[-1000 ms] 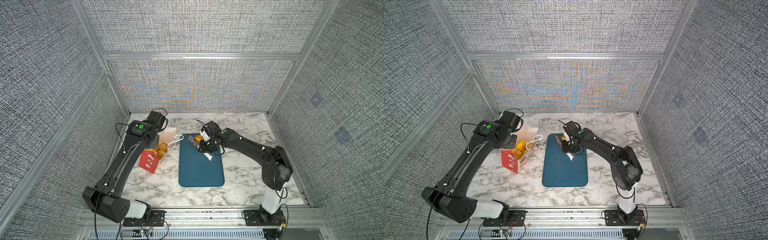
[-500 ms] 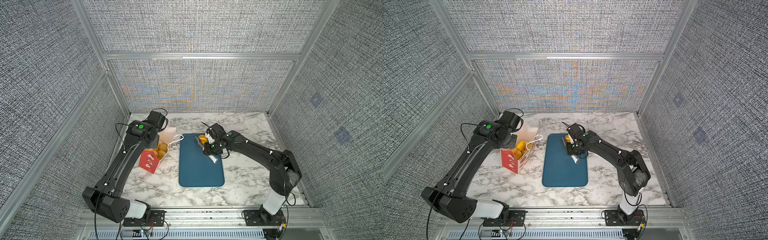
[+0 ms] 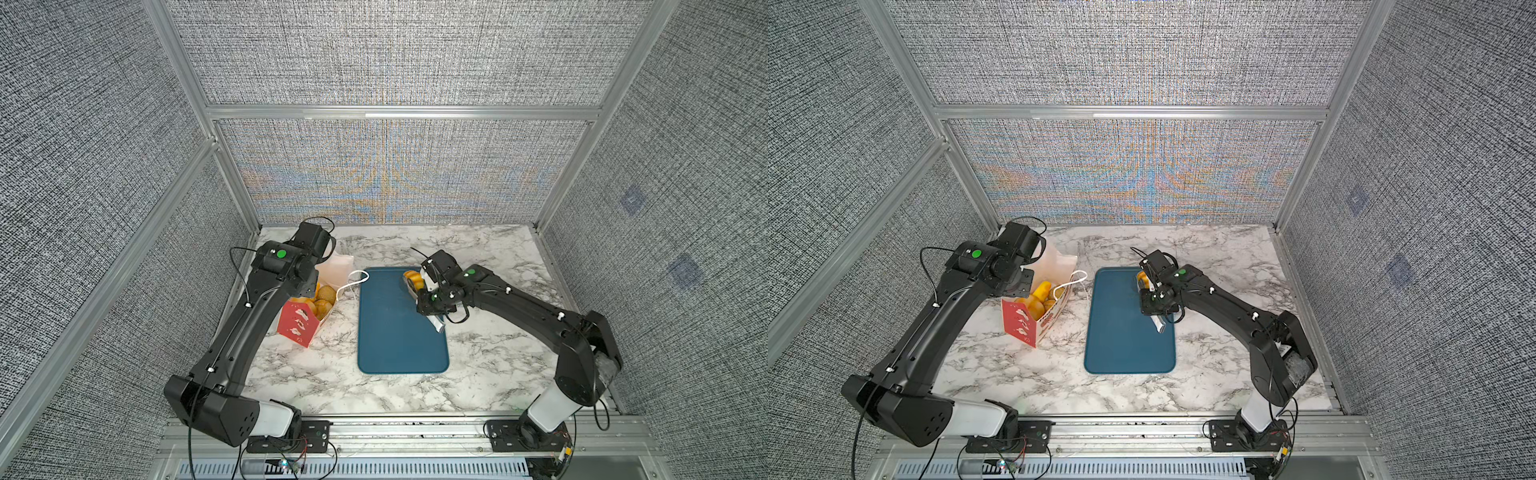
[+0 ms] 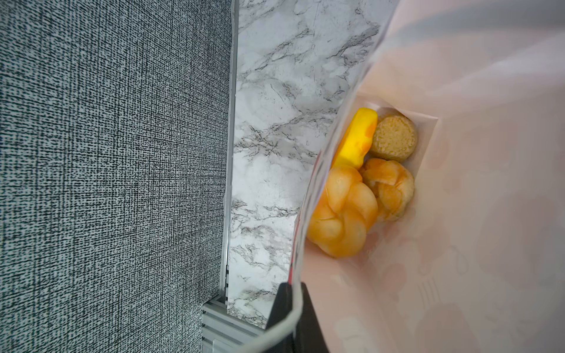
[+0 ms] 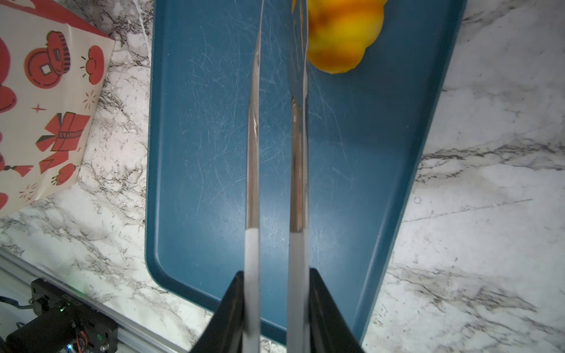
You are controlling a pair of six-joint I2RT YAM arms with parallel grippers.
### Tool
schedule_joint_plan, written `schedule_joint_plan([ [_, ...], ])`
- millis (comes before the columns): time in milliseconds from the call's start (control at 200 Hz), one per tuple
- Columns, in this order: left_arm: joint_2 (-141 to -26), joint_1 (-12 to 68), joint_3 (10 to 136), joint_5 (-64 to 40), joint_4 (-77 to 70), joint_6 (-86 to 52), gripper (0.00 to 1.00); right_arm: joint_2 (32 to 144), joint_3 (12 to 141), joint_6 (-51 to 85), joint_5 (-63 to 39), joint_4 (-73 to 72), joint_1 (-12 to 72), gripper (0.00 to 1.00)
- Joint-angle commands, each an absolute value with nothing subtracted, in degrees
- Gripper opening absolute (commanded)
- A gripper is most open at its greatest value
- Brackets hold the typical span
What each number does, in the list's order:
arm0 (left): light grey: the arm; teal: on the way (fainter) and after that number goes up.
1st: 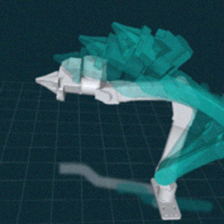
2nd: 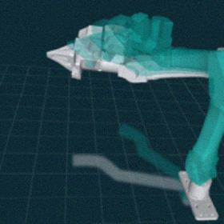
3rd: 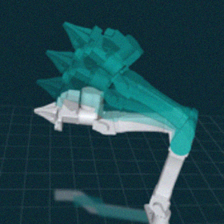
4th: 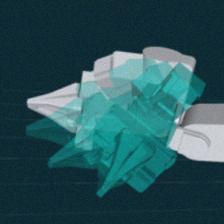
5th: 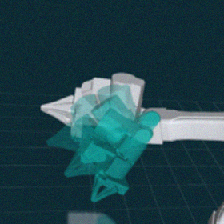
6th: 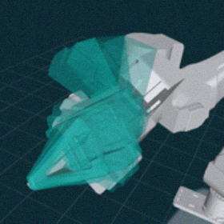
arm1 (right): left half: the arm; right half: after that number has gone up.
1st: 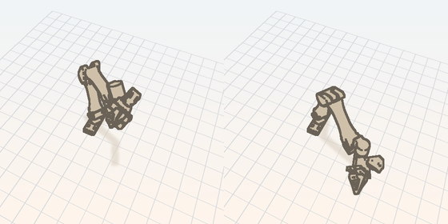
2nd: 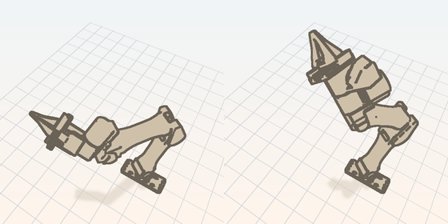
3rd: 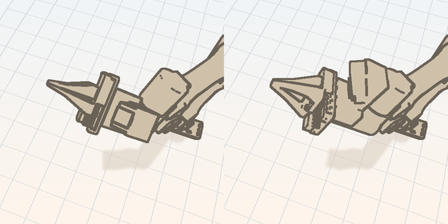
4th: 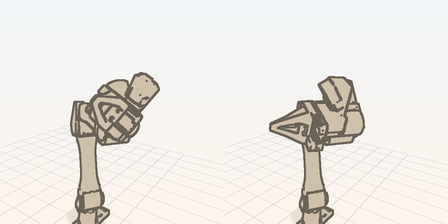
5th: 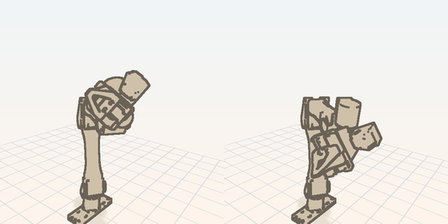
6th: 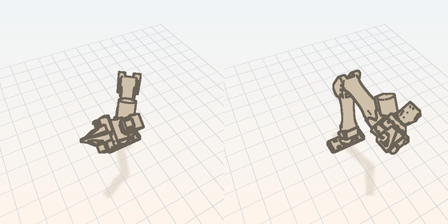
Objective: Pack bread into a paper bag
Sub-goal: Move the fake bread onto the plate.
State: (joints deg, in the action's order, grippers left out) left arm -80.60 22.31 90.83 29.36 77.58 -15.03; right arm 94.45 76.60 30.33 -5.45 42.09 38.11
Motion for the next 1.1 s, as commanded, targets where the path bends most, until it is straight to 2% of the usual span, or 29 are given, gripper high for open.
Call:
schedule_joint_plan([
  [0, -80.9, 22.3, 91.4, 29.1, 76.6, -15.0, 0.02, 92.9, 78.4, 31.3, -6.4, 43.7, 38.5, 0.32],
  [200, -81.2, 22.2, 91.5, 28.9, 76.4, -15.0, 0.02, 89.6, 82.7, 30.8, -4.3, 48.2, 39.1, 0.32],
  [571, -82.0, 22.2, 92.9, 28.0, 76.4, -15.1, 0.02, 88.1, 84.1, 24.4, 11.6, 52.6, 41.3, 0.32],
  [821, -81.3, 22.2, 92.5, 28.2, 76.8, -15.1, 0.02, 87.5, 79.5, 24.3, 14.7, 50.6, 41.5, 0.32],
  [1091, -81.0, 22.2, 92.3, 28.5, 77.1, -15.4, 0.02, 88.6, 78.7, 23.9, 13.3, 49.4, 41.5, 0.35],
])
